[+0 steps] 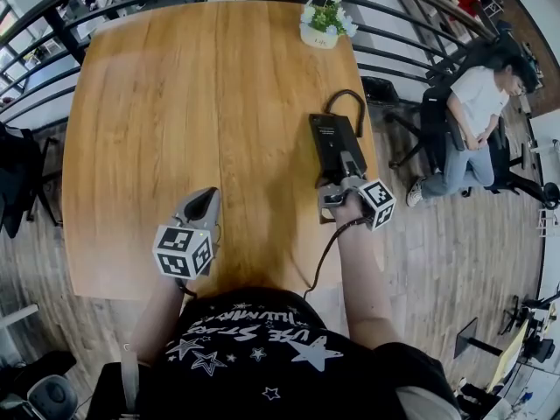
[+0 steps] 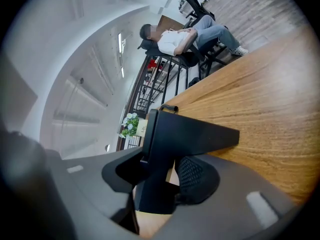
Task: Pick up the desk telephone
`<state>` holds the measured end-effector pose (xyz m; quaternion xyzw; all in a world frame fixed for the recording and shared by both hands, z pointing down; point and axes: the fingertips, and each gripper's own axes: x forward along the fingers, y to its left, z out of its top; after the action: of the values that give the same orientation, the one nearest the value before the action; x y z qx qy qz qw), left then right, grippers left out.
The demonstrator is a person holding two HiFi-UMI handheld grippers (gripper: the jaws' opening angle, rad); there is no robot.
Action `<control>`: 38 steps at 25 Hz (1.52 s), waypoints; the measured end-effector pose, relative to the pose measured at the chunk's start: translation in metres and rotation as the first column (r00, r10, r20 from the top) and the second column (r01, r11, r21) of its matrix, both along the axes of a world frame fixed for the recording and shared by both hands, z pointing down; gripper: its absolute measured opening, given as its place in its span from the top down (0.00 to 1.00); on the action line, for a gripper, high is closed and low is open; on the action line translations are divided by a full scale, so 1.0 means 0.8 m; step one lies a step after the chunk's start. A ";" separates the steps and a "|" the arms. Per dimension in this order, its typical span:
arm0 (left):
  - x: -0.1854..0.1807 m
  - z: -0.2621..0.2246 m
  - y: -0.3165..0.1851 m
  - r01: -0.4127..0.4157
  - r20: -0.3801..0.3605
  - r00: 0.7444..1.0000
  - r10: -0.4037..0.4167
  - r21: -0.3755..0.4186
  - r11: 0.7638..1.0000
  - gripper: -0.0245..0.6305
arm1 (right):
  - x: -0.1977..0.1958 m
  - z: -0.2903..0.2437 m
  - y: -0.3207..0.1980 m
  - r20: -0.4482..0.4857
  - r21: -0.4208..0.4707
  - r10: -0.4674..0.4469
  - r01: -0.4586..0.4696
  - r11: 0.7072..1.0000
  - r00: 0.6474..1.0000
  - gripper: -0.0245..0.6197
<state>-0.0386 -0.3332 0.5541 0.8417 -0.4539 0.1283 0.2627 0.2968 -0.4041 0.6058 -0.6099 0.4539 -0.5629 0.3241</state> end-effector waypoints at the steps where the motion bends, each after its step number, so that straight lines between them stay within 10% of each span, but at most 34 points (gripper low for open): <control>1: 0.001 0.000 0.000 -0.003 0.002 1.000 0.003 0.000 1.000 0.96 | 0.001 0.001 0.000 0.010 0.003 -0.001 0.001 1.000 1.000 0.68; 38: -0.015 -0.065 0.115 0.028 0.009 1.000 -0.029 0.123 0.992 0.96 | -0.041 -0.122 0.157 0.078 0.255 -0.160 0.136 0.957 0.984 0.69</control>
<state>-0.0504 -0.2415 0.5022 0.8490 -0.4742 0.1009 0.2099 0.2643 -0.2782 0.5084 -0.5006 0.5487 -0.5535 0.3767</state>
